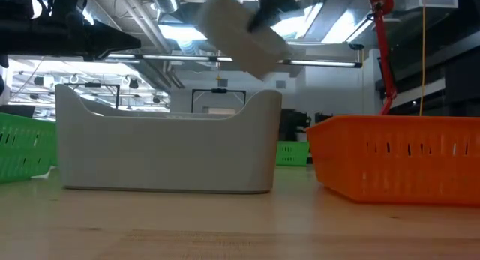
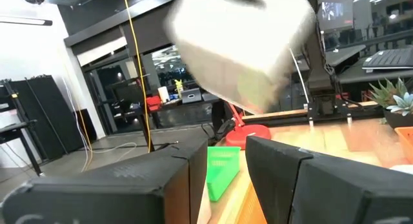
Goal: Stack baskets by color
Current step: Stack the middle right gray bin on the top gray bin
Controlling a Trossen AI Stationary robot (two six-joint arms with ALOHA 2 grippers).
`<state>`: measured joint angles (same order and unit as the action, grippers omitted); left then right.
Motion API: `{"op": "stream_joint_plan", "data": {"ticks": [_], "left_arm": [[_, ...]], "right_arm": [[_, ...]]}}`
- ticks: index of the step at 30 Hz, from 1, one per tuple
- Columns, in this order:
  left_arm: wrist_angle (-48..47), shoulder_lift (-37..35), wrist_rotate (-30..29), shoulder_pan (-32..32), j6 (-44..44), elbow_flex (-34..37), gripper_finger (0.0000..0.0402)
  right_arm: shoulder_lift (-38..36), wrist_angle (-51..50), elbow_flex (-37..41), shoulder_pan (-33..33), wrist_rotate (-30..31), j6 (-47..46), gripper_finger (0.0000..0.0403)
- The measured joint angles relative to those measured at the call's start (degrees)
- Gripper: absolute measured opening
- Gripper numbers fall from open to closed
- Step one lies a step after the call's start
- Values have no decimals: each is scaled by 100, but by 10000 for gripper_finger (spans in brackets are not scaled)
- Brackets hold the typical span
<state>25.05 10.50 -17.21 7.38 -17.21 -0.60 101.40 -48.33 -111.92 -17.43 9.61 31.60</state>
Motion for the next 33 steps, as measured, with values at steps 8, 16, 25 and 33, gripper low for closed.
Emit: {"op": "stream_joint_plan", "data": {"ticks": [8, 16, 25, 33], "left_arm": [[1, -2, -30, 0, 2, 0, 100], [3, -2, -37, 0, 2, 0, 100], [-2, -2, -98, -2, 0, 0, 100], [-17, -2, -208, -2, 2, 0, 100]], "right_arm": [[639, 1943, -533, -822, -543, 432, 0], [2393, 793, -2208, -1254, -850, 338, 0], [2700, 413, -1848, -1429, -990, 302, 0], [2680, 25, -1913, -1427, -984, 29, 0]]}}
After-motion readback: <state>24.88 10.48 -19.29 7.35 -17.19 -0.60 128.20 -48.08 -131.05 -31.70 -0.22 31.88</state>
